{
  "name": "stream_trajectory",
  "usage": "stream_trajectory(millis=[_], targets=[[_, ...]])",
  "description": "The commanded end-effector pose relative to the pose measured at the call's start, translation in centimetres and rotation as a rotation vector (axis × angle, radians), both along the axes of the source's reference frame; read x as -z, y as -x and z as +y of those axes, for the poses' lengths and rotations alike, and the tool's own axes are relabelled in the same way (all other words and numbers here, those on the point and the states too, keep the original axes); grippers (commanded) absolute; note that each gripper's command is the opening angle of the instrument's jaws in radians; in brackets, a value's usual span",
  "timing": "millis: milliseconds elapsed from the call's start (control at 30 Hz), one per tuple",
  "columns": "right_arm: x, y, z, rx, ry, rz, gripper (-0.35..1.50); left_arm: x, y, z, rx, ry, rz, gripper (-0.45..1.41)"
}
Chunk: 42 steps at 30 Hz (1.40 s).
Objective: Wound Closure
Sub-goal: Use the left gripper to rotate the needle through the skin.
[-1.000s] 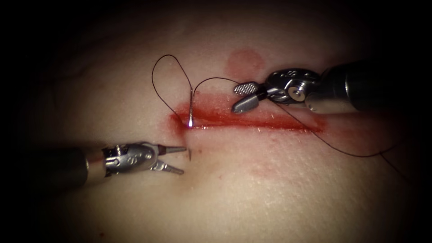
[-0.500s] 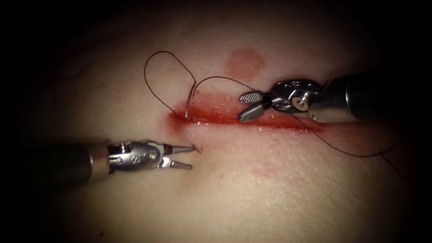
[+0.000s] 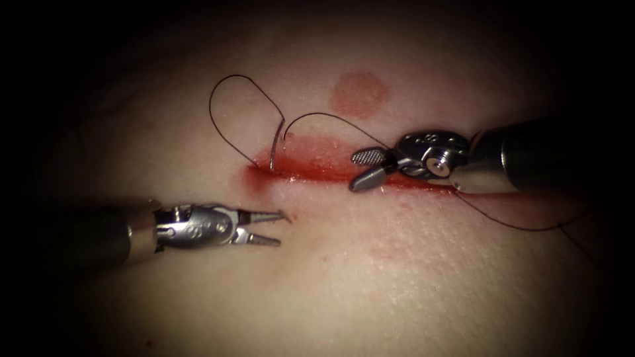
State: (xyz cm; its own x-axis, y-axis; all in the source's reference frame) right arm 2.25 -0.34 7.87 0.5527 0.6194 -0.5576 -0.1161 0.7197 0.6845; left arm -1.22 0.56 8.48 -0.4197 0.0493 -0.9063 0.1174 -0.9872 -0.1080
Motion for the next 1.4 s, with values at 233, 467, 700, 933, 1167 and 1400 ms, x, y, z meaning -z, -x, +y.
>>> stream_trajectory(millis=[233, 467, 700, 933, 1167, 1400], targets=[[-0.07, -0.06, -0.05, 0.001, 0.0, 0.001, 1.25, -0.01, 0.1, 0.05, 0.015, 0.013, -0.001, 0.09], [-0.11, -0.08, -0.13, 0.01, 0.005, 0.013, 1.25, -0.04, 0.07, 0.09, 0.022, 0.015, 0.007, 0.1], [-0.11, -0.09, -0.13, 0.009, 0.006, 0.013, 1.25, -0.09, 0.12, 0.19, 0.028, 0.019, 0.012, 0.1], [-0.12, -0.09, -0.15, 0.01, 0.007, 0.013, 1.25, -0.24, 0.17, 0.17, 0.017, 0.032, 0.028, 0.1], [-0.13, -0.1, -0.16, 0.01, 0.008, 0.013, 1.25, -0.4, 0.14, 0.27, 0.024, 0.047, 0.047, 0.1], [-0.15, -0.1, -0.2, 0.007, -0.004, 0.007, 1.25, -0.45, 0.23, 0.22, 0.025, 0.05, 0.055, 0.04]])
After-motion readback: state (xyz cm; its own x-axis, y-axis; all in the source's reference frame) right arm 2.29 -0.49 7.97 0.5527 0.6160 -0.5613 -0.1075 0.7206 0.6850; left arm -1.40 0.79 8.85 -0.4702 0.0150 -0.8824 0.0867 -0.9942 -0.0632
